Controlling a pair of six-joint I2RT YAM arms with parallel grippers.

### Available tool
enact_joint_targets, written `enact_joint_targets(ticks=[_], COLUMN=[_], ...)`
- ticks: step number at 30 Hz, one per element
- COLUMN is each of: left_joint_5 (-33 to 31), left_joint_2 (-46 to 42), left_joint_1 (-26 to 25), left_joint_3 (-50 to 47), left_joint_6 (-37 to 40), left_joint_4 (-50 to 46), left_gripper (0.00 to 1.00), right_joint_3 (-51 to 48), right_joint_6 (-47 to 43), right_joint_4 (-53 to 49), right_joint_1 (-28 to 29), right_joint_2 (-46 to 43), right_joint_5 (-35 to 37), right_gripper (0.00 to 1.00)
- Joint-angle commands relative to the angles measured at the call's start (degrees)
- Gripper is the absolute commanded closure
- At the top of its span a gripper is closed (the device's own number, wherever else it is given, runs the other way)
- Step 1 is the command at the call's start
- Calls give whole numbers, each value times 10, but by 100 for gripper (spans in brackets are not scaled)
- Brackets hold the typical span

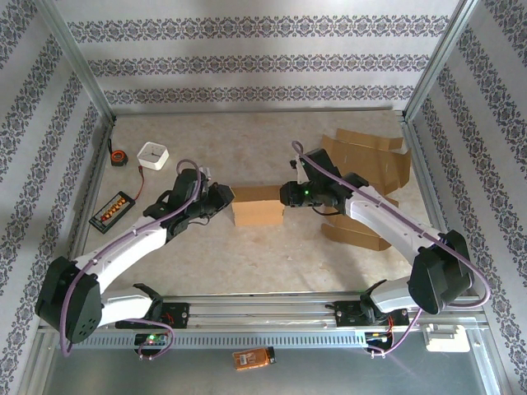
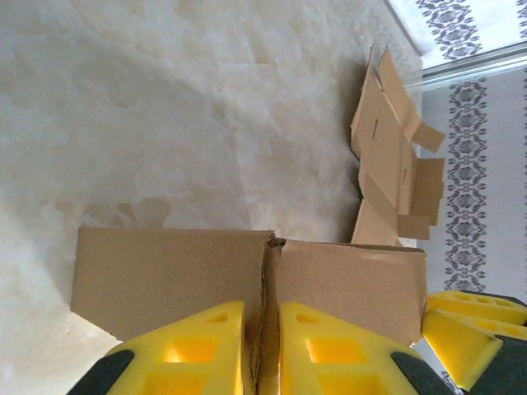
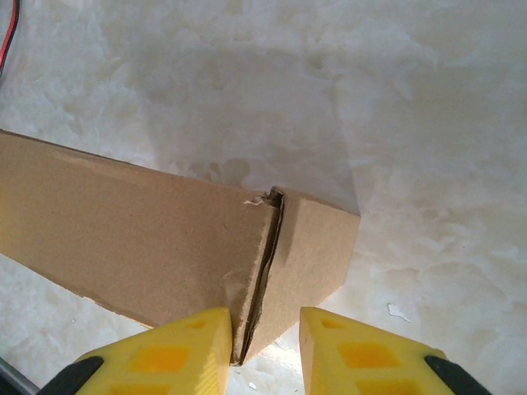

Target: Fold the paper box

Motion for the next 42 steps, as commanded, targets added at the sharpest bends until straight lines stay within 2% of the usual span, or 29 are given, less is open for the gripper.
enact_joint_targets(ticks=[1, 3, 5, 7, 9, 11, 14, 16, 19, 20, 23, 25, 27, 29, 30, 32, 36, 39, 42], left_joint_5=[2, -6, -17, -28, -28, -18, 17, 46, 73, 75, 30, -11, -37, -40, -40, -31, -35, -20, 0], left_joint_2=[13, -5, -21, -32, -35, -27, -1, 13, 2, -14, -96, -157, -215, -247, -249, -230, -160, -100, -29], left_joint_1=[3, 2, 3, 3, 3, 2, 1, 1, -15, -25, -73, -105, -122, -125, -125, -130, -153, -172, -195], left_joint_3=[-36, -6, 27, 47, 53, 47, 25, 6, -25, -31, -46, -64, -86, -102, -104, -105, -104, -116, -121], left_joint_6=[-3, 7, 24, 32, 35, 34, 21, 9, 9, 11, 4, -21, -51, -68, -71, -71, -70, -72, -90], left_joint_4=[-88, -106, -122, -127, -118, -100, -75, -60, -41, -52, -111, -142, -158, -164, -171, -182, -185, -111, -24], left_gripper=[84, 75, 59, 47, 40, 38, 41, 55, 77, 81, 82, 72, 53, 36, 32, 27, 23, 22, 22], right_joint_3=[-10, 21, 48, 65, 68, 64, 48, 34, 16, 11, -38, -74, -97, -116, -127, -162, -219, -248, -253], right_joint_6=[-14, -9, -1, 6, 11, 10, 9, 3, -16, -22, -13, 12, 40, 66, 78, 110, 153, 175, 191], right_joint_4=[-66, -75, -75, -72, -62, -54, -48, -47, -73, -92, -144, -174, -198, -195, -187, -161, -81, -9, 50], right_joint_1=[5, 4, 2, -1, -5, -5, -3, 6, 33, 45, 85, 98, 99, 97, 95, 86, 79, 84, 105], right_joint_2=[18, 5, -7, -12, -7, 8, 37, 47, 34, 19, -63, -131, -197, -253, -270, -284, -239, -183, -117], right_joint_5=[26, 14, 6, 8, 7, 0, -13, -16, 17, 31, 71, 77, 82, 88, 86, 62, -28, -83, -122], right_gripper=[70, 67, 63, 57, 55, 54, 55, 58, 62, 63, 64, 61, 53, 38, 32, 19, 12, 13, 23])
